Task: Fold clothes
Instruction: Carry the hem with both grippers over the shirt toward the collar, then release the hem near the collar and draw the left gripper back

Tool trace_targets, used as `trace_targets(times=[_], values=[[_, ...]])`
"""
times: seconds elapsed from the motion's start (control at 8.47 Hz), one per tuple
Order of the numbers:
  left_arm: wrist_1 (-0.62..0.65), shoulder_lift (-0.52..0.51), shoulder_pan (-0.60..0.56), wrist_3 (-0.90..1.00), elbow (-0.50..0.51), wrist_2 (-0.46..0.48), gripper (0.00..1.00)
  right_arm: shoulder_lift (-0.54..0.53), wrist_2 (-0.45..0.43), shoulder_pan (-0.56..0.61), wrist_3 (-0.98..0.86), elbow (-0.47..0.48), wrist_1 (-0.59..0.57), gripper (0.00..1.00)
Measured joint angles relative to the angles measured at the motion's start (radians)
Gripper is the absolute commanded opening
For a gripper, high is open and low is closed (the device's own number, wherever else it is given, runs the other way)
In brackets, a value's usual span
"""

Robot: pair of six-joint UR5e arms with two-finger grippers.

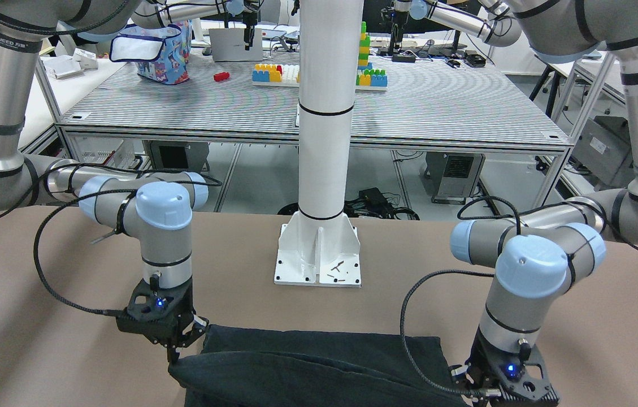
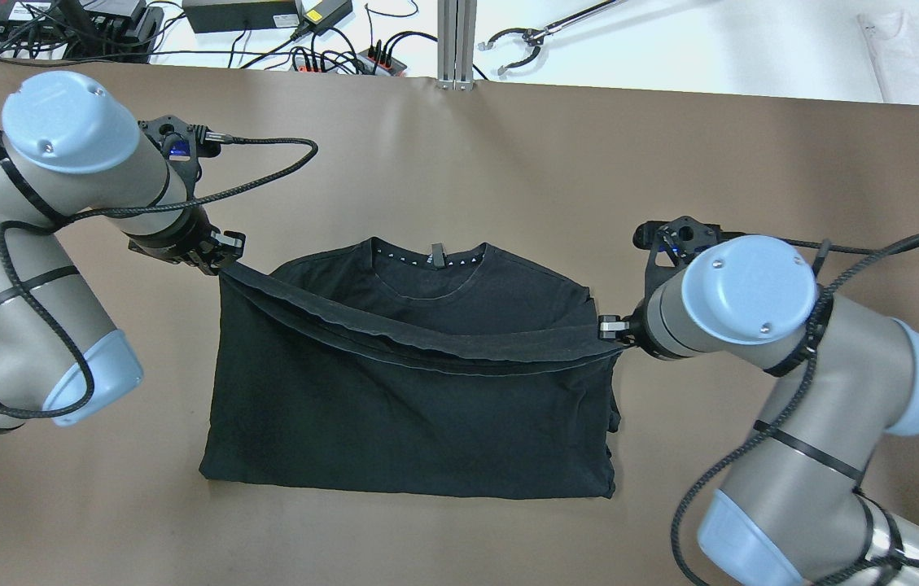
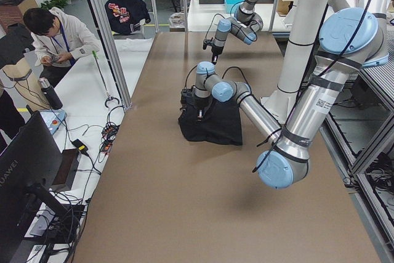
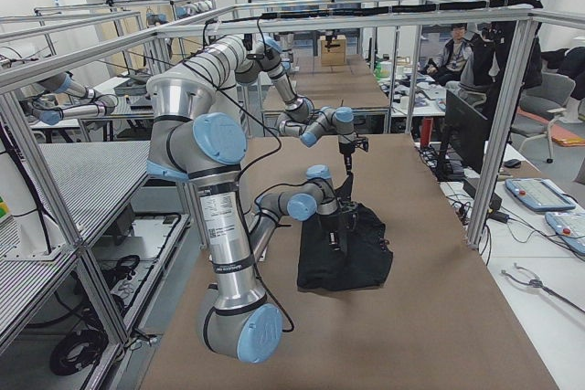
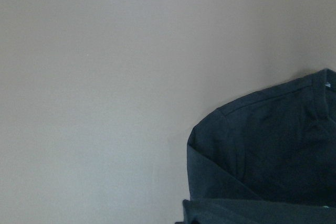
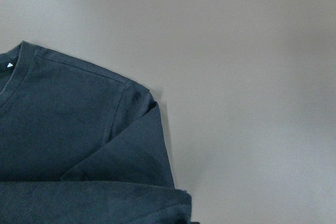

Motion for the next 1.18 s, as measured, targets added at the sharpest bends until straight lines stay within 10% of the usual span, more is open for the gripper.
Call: trace_targets(times=[0.94, 1.06, 1.18], values=[[-0.187, -0.047, 0.060, -0.009, 0.260, 0.096, 0.00, 0.068, -0.009, 0.022, -0.020, -0.335, 0.224, 0.00], [-0.199, -0.047, 0.063, -0.009, 0.273, 0.097, 0.38, 0.072, -0.009, 0.023, -0.021, -0.346, 0.227, 0.37], [-0.216, -0.047, 0.065, -0.007, 0.285, 0.097, 0.99, 0.075, -0.009, 0.024, -0.023, -0.355, 0.230, 0.94]])
